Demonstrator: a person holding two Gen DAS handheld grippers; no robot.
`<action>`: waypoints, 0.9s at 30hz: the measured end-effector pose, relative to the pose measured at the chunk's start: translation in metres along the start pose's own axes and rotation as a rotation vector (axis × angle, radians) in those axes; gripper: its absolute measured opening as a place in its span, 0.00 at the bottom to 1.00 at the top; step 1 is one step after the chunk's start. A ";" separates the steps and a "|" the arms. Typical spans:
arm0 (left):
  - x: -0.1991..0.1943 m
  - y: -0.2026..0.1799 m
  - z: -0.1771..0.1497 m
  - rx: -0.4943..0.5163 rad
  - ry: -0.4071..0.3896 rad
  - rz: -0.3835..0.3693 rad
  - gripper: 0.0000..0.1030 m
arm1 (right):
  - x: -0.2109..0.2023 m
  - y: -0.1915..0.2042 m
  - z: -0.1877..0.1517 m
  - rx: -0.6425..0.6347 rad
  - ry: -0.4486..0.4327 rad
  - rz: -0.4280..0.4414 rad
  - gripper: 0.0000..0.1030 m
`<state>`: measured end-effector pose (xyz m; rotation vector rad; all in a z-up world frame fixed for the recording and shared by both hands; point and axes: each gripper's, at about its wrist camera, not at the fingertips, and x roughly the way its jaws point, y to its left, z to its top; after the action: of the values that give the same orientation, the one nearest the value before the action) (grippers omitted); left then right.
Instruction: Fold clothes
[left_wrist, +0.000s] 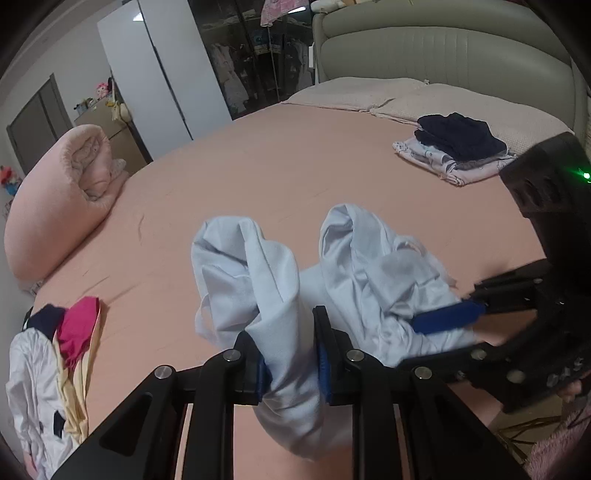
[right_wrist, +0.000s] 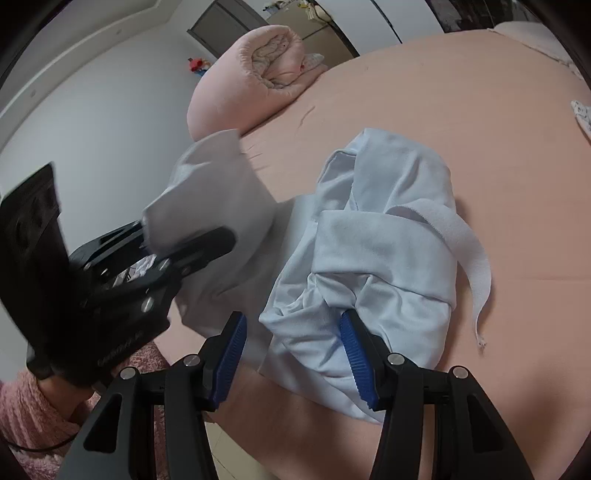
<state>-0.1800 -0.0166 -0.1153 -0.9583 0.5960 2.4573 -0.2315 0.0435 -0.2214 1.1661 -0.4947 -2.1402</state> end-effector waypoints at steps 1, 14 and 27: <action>-0.001 0.000 0.002 -0.012 -0.002 -0.005 0.18 | -0.006 -0.002 0.000 0.019 -0.008 0.004 0.51; -0.012 -0.013 0.010 -0.067 -0.037 -0.103 0.18 | -0.110 0.002 -0.011 0.019 -0.330 -0.531 0.59; -0.019 -0.050 0.016 -0.111 -0.057 -0.070 0.17 | -0.168 -0.084 -0.031 0.199 -0.261 -0.447 0.66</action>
<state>-0.1488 0.0283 -0.1029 -0.9314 0.4035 2.4672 -0.1687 0.2193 -0.1863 1.1949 -0.6184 -2.7023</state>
